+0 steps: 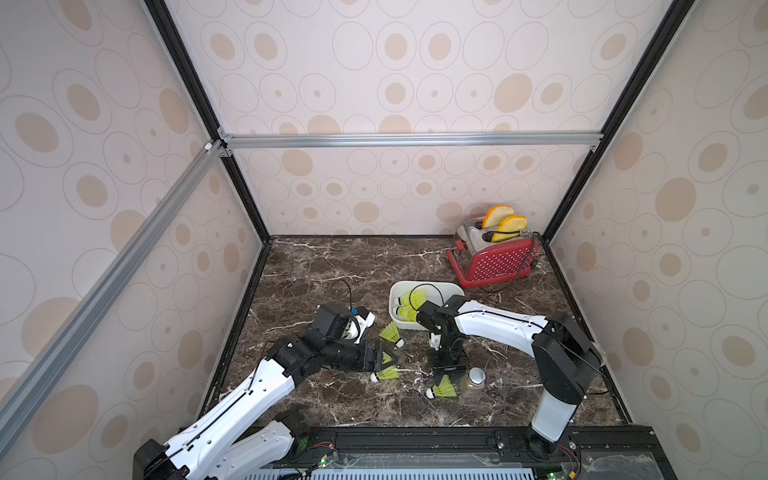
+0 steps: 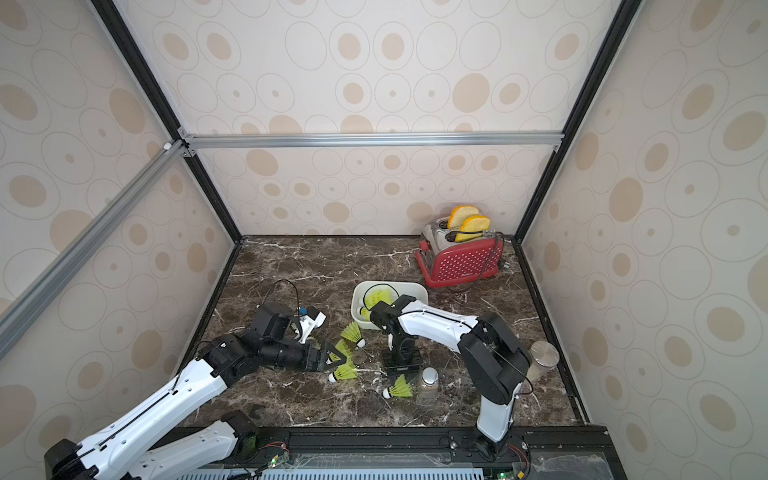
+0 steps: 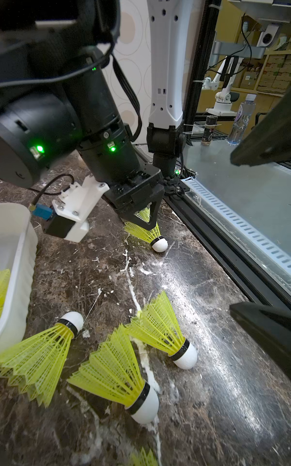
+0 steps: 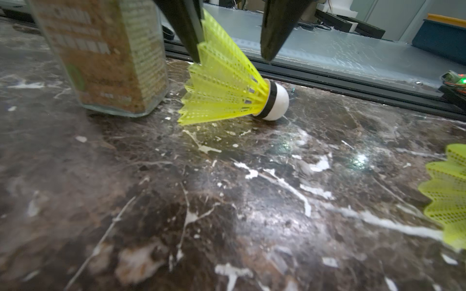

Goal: Put the shuttlecocks into the storage box
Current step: Pick up the shuttlecock at the center of the board.

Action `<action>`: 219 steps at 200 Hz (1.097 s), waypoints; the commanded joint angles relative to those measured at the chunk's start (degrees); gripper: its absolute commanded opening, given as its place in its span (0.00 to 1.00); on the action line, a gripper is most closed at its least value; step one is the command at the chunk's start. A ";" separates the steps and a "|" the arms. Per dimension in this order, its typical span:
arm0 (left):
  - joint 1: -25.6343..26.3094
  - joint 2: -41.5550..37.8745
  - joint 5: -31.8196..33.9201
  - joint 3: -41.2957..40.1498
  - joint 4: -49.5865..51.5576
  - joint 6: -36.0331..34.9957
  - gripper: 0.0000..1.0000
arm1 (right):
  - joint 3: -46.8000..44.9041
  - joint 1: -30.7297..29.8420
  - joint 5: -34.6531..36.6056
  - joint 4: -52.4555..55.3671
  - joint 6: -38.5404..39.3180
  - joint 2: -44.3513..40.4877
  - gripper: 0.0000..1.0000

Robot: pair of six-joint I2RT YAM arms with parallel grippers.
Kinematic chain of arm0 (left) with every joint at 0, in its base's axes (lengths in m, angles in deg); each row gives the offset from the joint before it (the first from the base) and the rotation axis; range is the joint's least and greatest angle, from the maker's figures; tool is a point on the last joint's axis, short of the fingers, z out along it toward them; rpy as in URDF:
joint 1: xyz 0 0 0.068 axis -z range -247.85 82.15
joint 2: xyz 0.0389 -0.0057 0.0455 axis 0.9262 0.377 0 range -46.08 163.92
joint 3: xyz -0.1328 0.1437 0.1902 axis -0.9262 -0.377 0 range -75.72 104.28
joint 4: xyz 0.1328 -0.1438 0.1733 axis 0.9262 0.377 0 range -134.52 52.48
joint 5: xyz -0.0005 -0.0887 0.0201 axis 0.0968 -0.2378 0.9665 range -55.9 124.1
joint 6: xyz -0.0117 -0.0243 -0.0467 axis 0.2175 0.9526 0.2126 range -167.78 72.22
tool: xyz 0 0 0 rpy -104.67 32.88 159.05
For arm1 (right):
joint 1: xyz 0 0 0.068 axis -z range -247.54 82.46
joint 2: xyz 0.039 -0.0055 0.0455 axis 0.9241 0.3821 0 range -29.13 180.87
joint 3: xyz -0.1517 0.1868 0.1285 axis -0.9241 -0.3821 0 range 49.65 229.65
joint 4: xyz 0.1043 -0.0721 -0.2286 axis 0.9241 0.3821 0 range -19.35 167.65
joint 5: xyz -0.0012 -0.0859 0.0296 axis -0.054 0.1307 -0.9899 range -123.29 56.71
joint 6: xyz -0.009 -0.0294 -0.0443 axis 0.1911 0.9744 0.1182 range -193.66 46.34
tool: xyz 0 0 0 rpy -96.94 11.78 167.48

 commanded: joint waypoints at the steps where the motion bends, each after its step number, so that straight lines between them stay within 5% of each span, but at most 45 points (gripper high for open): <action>1: 0.48 0.17 -0.31 0.53 -1.62 -0.73 0.87 | -1.09 -0.39 -1.22 -1.17 -1.48 -0.21 0.34; 60: 0.46 0.11 0.24 0.94 -2.10 -0.54 0.87 | -1.68 0.85 -4.22 -5.10 -2.89 0.18 0.00; 137: 0.49 2.16 2.08 3.77 -3.07 0.53 0.87 | 5.99 6.86 -1.78 -1.39 -2.02 -7.60 0.00; 219: 0.33 9.72 6.92 11.97 -8.37 4.96 0.87 | 11.57 22.90 -0.31 -7.44 -0.04 -15.72 0.00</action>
